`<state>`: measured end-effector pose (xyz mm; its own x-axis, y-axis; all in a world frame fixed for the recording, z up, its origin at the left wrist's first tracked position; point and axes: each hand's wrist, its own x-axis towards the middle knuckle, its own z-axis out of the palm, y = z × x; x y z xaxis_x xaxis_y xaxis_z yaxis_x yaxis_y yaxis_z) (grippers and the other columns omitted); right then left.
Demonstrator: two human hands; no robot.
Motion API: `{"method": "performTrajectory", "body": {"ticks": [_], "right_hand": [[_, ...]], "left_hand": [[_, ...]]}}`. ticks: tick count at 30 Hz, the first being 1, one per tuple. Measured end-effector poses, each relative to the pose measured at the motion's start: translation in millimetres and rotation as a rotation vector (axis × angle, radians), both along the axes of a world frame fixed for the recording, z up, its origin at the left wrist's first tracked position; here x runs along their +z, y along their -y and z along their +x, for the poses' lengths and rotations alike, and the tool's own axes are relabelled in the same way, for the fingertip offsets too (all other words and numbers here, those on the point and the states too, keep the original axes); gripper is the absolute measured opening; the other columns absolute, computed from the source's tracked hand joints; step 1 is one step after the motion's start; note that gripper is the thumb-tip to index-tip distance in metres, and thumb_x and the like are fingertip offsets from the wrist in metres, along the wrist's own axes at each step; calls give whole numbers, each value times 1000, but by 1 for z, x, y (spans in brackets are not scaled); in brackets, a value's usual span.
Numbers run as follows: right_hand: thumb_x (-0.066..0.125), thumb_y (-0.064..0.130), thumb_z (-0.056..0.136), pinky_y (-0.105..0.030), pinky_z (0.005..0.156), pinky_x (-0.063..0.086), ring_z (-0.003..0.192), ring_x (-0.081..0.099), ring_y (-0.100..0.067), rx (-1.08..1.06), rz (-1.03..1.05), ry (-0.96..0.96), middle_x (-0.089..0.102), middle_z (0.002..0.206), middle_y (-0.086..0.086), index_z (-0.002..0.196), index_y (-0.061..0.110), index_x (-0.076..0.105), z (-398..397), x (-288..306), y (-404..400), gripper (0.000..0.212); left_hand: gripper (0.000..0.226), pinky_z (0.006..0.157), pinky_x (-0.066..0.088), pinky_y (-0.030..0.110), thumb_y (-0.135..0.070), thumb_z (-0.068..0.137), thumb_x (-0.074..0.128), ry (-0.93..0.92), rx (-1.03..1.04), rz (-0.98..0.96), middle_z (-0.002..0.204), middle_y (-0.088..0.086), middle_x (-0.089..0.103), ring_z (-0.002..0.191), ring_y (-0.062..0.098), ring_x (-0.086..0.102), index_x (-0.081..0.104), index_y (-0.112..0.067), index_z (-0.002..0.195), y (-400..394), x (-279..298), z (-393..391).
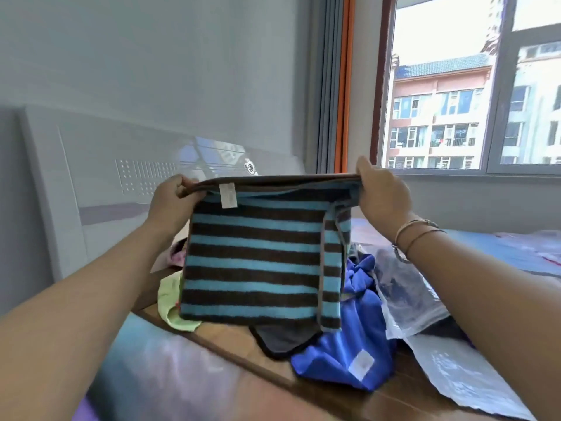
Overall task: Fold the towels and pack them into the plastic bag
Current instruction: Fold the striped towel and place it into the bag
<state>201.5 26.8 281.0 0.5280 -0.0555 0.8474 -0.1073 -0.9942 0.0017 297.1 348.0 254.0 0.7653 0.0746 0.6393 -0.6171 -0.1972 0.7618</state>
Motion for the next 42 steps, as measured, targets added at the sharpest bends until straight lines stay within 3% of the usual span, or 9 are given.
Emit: {"method": "performTrajectory", "body": {"ticks": [6,10,15,20,24,27,32,36,42], "right_hand": [[52,-5,87,-29,59,38,69,52,-23,239,50,86,54,86,-9,91,10,46,-7,-10,14,17],[56,-7,70,-29,68,34,75,50,-19,348,-70,-198,47,81,9,84,22,43,-39,-74,13,35],[52,13,67,-28,66,30,73,55,-21,352,-150,-676,57,69,8,75,26,47,-74,-155,17,16],[47,26,62,-35,65,45,60,47,-8,471,70,-808,49,60,8,67,17,43,-98,-177,14,11],[48,27,59,-26,60,36,57,42,-5,489,391,-1033,44,55,12,56,23,52,-103,-163,0,6],[52,26,63,-26,64,36,63,44,-8,412,468,-1207,46,62,8,60,18,56,-99,-165,-7,9],[63,20,82,-27,65,39,75,53,-13,221,475,-706,57,73,6,82,14,63,-65,-174,-5,6],[59,15,87,-29,64,38,76,52,-18,201,781,-283,60,83,-8,94,3,60,-27,-175,-1,14],[50,30,95,-29,75,35,105,54,-30,2,993,-631,57,113,-15,112,4,48,26,-223,10,31]], "left_hand": [[18,93,46,29,-1,86,68,165,12,145,114,3,63,103,19,61,55,-13,80,-12,-1,-18],[26,82,47,19,-5,78,76,-44,-113,436,91,-22,72,90,6,65,61,-21,64,-45,-68,-32],[28,74,46,24,-6,74,78,-319,-305,703,77,-15,72,73,-5,60,51,-12,66,-68,-152,-52],[43,66,35,30,-41,50,69,-451,-352,553,69,1,52,73,14,47,47,-10,70,-65,-174,-65],[16,67,48,13,-10,83,73,-574,-356,542,87,-6,67,80,8,62,63,-21,89,-59,-175,-68],[19,82,54,26,-8,84,73,-616,-356,610,97,-1,73,93,15,68,69,-21,97,-61,-186,-57],[15,69,48,31,-23,80,77,-386,-120,458,79,0,66,81,20,60,65,-13,85,-45,-188,-30],[25,86,48,38,-25,87,70,-271,53,273,106,10,68,99,29,61,66,-8,104,-18,-169,5],[48,95,37,46,-21,83,70,-213,585,941,130,21,39,119,42,41,45,-6,121,38,-205,17]]}}
